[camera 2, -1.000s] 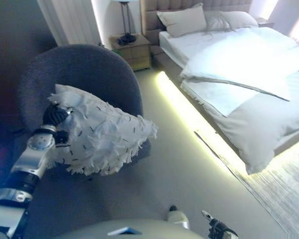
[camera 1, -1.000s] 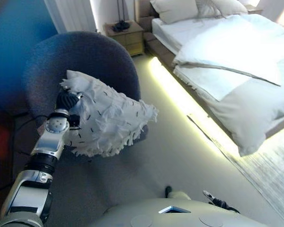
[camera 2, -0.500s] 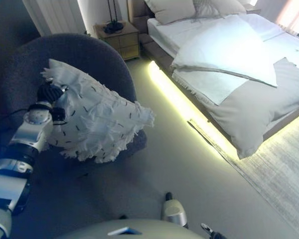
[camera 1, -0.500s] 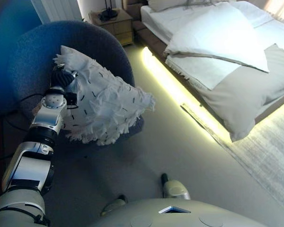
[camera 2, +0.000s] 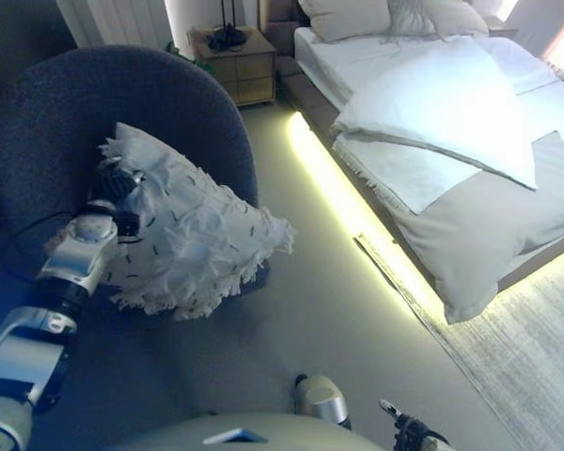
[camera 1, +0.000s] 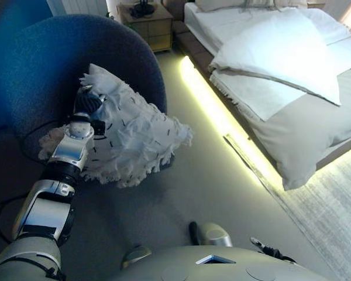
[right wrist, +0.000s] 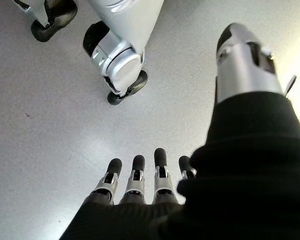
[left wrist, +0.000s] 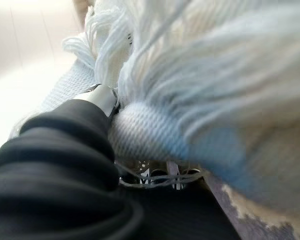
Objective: Pick up the cushion and take it to the sofa
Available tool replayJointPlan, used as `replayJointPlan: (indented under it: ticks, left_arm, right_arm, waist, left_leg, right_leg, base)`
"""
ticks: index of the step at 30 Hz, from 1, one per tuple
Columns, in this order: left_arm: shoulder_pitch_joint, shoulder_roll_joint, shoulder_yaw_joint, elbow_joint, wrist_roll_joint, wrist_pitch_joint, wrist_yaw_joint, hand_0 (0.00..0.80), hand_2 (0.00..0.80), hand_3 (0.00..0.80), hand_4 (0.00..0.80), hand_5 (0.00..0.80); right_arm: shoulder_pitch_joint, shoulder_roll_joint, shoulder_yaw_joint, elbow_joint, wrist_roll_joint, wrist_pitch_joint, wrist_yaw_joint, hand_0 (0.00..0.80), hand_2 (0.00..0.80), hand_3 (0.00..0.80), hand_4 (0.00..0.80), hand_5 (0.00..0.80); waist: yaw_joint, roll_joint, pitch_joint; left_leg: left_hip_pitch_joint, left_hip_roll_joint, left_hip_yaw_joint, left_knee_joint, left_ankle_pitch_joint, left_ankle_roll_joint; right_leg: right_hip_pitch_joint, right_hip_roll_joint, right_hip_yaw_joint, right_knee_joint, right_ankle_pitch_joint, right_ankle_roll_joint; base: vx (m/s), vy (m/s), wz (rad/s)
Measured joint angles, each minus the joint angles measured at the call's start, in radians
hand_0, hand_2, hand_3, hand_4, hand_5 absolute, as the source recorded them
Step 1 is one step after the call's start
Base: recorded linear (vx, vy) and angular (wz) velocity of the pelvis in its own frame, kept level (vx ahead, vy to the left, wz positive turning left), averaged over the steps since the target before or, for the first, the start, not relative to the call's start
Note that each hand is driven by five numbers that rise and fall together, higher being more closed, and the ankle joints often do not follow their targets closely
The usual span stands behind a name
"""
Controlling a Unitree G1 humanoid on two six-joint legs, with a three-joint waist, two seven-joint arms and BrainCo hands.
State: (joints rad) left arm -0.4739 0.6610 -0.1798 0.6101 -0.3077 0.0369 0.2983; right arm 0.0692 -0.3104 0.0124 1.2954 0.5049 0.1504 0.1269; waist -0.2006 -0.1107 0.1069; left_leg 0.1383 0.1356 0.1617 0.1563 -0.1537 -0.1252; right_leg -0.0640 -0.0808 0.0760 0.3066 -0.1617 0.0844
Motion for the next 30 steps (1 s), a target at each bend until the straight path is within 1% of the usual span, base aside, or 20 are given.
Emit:
replayJointPlan:
  ticks: [1,2,4,5,6,7,8,10,11,14,15,17,18,20,21,22,24,25,27,30]
  left_arm:
    - [0.013,0.005,0.011,0.0,0.0,0.001,0.013,0.8,0.8,0.8,0.8,0.8]
    - [0.014,0.006,0.012,-0.001,0.0,0.005,0.026,0.8,0.8,0.8,0.8,0.8]
    - [0.014,-0.014,0.011,-0.019,0.0,0.026,0.037,0.8,0.8,0.8,0.8,0.8]
    - [0.014,-0.018,0.011,-0.03,0.0,0.041,0.043,0.8,0.8,0.8,0.8,0.8]
    - [0.014,-0.019,0.011,-0.044,0.001,0.051,0.049,0.8,0.8,0.8,0.8,0.8]
    - [0.013,-0.023,0.011,-0.06,0.001,0.055,0.052,0.8,0.8,0.8,0.8,0.8]
    - [0.014,-0.024,0.012,-0.074,0.0,0.057,0.054,0.8,0.8,0.8,0.8,0.8]
    - [0.002,-0.016,0.012,-0.089,-0.003,0.057,0.052,0.8,0.8,0.8,0.8,0.8]
    - [0.001,-0.007,0.011,-0.098,-0.01,0.057,0.046,0.8,0.8,0.8,0.8,0.8]
    - [-0.002,0.004,0.009,-0.1,-0.041,0.056,0.038,0.8,0.8,0.8,0.8,0.8]
    - [-0.009,0.005,-0.008,-0.1,-0.042,0.046,0.024,0.8,0.8,0.8,0.8,0.8]
    - [-0.008,0.001,-0.043,-0.097,-0.04,0.026,0.017,0.8,0.8,0.8,0.8,0.8]
    - [0.0,-0.012,-0.049,-0.094,-0.038,0.02,0.013,0.8,0.8,0.8,0.8,0.8]
    - [0.016,-0.007,-0.054,-0.104,-0.037,0.019,0.008,0.8,0.8,0.8,0.8,0.8]
    - [0.017,0.006,-0.054,-0.107,-0.036,0.019,0.006,0.8,0.8,0.8,0.8,0.8]
    - [0.017,0.026,-0.053,-0.116,-0.036,0.019,0.0,0.8,0.8,0.8,0.8,0.8]
    - [0.024,0.063,-0.039,-0.117,-0.035,0.02,-0.025,0.8,0.8,0.8,0.8,0.8]
    - [0.026,0.081,-0.03,-0.121,-0.029,0.02,-0.037,0.8,0.8,0.8,0.8,0.8]
    - [0.023,0.123,-0.029,-0.124,-0.029,0.018,-0.046,0.8,0.8,0.8,0.8,0.8]
    - [0.001,0.14,-0.032,-0.11,-0.031,0.015,-0.056,0.8,0.8,0.8,0.8,0.8]
  right_arm:
    - [-0.001,0.005,0.003,-0.003,-0.004,0.011,0.0,0.0,0.0,0.0,0.0,0.0]
    - [-0.002,0.009,0.007,-0.008,-0.004,0.018,-0.003,0.0,0.0,0.0,0.0,0.0]
    - [0.006,-0.017,0.007,-0.009,-0.002,0.026,-0.007,0.0,0.0,0.0,0.0,0.0]
    - [0.011,-0.03,0.005,-0.006,-0.002,0.022,-0.006,0.0,0.0,0.0,0.0,0.0]
    - [0.01,-0.041,-0.001,-0.004,-0.002,0.02,-0.002,0.0,0.0,0.0,0.0,0.0]
    - [0.008,-0.059,0.0,0.001,-0.003,0.011,0.0,0.0,0.0,0.0,0.0,0.0]
    - [0.006,-0.075,0.0,0.003,-0.003,0.004,0.0,0.0,0.0,0.0,0.0,0.0]
    - [-0.004,-0.085,-0.002,0.003,-0.002,0.001,0.0,0.0,0.0,0.0,0.0,0.0]
    - [-0.011,-0.086,-0.003,0.002,-0.001,-0.004,0.0,0.0,0.0,0.0,0.0,0.0]
    - [0.003,-0.086,-0.006,0.003,0.0,-0.017,0.002,0.0,0.0,0.0,0.0,0.0]
    - [0.022,-0.081,-0.024,0.004,0.008,-0.021,0.007,0.0,0.0,0.0,0.0,0.0]
    - [0.051,-0.086,-0.047,0.012,0.029,-0.039,0.016,0.0,0.0,0.0,0.0,0.0]
    - [0.066,-0.082,-0.048,0.017,0.037,-0.048,0.019,0.0,0.0,0.0,0.0,0.0]
    - [0.093,-0.062,-0.043,0.023,0.036,-0.053,0.023,0.0,0.0,0.0,0.0,0.0]
    - [0.089,-0.057,-0.043,0.023,0.036,-0.057,0.021,0.0,0.0,0.0,0.0,0.0]
    - [0.087,-0.057,-0.044,0.021,0.034,-0.062,0.019,0.0,0.0,0.0,0.0,0.0]
    - [0.078,-0.047,-0.043,0.01,0.013,-0.068,0.019,0.0,0.0,0.0,0.0,0.0]
    - [0.073,-0.04,-0.04,-0.006,0.006,-0.067,0.018,0.0,0.0,0.0,0.0,0.0]
    - [0.056,-0.038,-0.033,-0.058,0.004,-0.066,0.015,0.0,0.0,0.0,0.0,0.0]
    - [0.052,-0.031,-0.026,-0.074,0.004,-0.064,0.014,0.0,0.0,0.0,0.0,0.0]
  waist:
    - [0.002,-0.008,-0.002]
    - [0.014,-0.018,-0.001]
    - [0.038,-0.008,0.007]
    - [0.052,-0.003,0.009]
    - [0.052,-0.003,0.01]
    - [0.05,0.001,0.018]
    - [0.058,0.007,0.024]
    - [0.063,0.009,0.049]
    - [0.076,0.009,0.056]
    - [0.088,0.022,0.067]
    - [0.088,0.039,0.077]
    - [0.091,0.078,0.092]
    - [0.096,0.081,0.096]
    - [0.107,0.052,0.082]
    - [0.117,0.045,0.077]
    - [0.116,0.04,0.075]
    - [0.145,0.027,0.069]
    - [0.168,0.022,0.066]
    - [0.188,0.028,0.067]
    - [0.165,0.031,0.067]
  left_leg:
    - [-0.025,0.009,-0.003,0.068,-0.014,-0.013]
    - [-0.092,0.006,-0.035,0.195,-0.011,-0.015]
    - [-0.2,0.004,-0.15,0.398,0.039,-0.013]
    - [-0.23,-0.003,-0.175,0.448,0.077,-0.014]
    - [-0.256,-0.017,-0.204,0.475,0.12,-0.015]
    - [-0.297,-0.043,-0.23,0.542,0.138,-0.004]
    - [-0.314,-0.07,-0.232,0.567,0.134,-0.004]
    - [-0.328,-0.118,-0.208,0.535,0.107,-0.006]
    - [-0.329,-0.124,-0.183,0.488,0.098,0.008]
    - [-0.332,-0.108,-0.154,0.299,0.102,0.018]
    - [-0.354,-0.071,-0.094,0.176,0.116,0.028]
    - [-0.357,-0.04,-0.008,0.069,0.13,0.046]
    - [-0.343,-0.044,0.006,0.067,0.177,0.075]
    - [-0.322,-0.095,0.038,0.023,0.188,0.09]
    - [-0.321,-0.118,0.049,0.005,0.19,0.094]
    - [-0.315,-0.128,0.078,-0.011,0.208,0.117]
    - [-0.281,-0.146,0.117,-0.03,0.209,0.167]
    - [-0.252,-0.148,0.139,-0.047,0.206,0.191]
    - [-0.206,-0.149,0.167,-0.094,0.2,0.198]
    - [-0.159,-0.167,0.151,-0.138,0.19,0.216]
  right_leg:
    - [-0.012,0.008,0.005,0.032,-0.019,-0.013]
    - [-0.014,0.019,0.003,0.05,-0.039,-0.028]
    - [-0.009,0.039,0.017,0.051,-0.031,-0.047]
    - [-0.007,0.034,0.019,0.048,-0.028,-0.057]
    - [-0.009,0.033,0.016,0.047,-0.029,-0.062]
    - [-0.006,0.021,0.011,0.042,-0.026,-0.069]
    - [-0.003,0.018,0.01,0.04,-0.021,-0.077]
    - [0.025,0.015,-0.002,0.018,-0.016,-0.083]
    - [0.032,0.019,-0.005,0.006,-0.021,-0.093]
    - [0.058,0.024,-0.034,-0.023,-0.023,-0.094]
    - [0.081,0.022,-0.071,-0.053,-0.024,-0.092]
    - [0.112,0.024,-0.108,-0.059,-0.045,-0.049]
    - [0.123,0.021,-0.096,-0.04,-0.076,-0.016]
    - [0.124,-0.008,-0.045,-0.039,-0.099,-0.004]
    - [0.123,-0.032,-0.042,-0.047,-0.104,-0.001]
    - [0.128,-0.053,-0.049,-0.068,-0.099,0.013]
    - [0.157,-0.092,-0.098,-0.093,-0.084,0.04]
    - [0.169,-0.104,-0.142,-0.098,-0.07,0.049]
    - [0.098,-0.12,-0.173,0.063,-0.066,0.054]
    - [-0.024,-0.162,-0.174,0.316,-0.053,0.045]
  base:
    - [0.403,-0.139,-0.12]
    - [0.332,-0.113,-0.04]
    - [0.286,-0.055,-0.17]
    - [0.247,0.008,-0.12]
    - [0.247,0.015,0.15]
    - [0.247,0.018,0.11]
    - [0.242,0.029,0.14]
    - [0.263,0.07,0.13]
    - [0.287,0.113,0.09]
    - [0.308,0.135,0.29]
    - [0.377,0.139,0.6]
    - [0.367,0.147,0.64]
    - [0.225,0.134,0.41]
    - [0.272,0.169,0.25]
    - [0.433,0.19,0.19]
    - [0.409,0.182,0.06]
    - [0.262,0.205,-0.34]
    - [0.167,0.277,-0.64]
    - [0.146,0.266,-0.45]
    - [0.104,0.07,0.12]
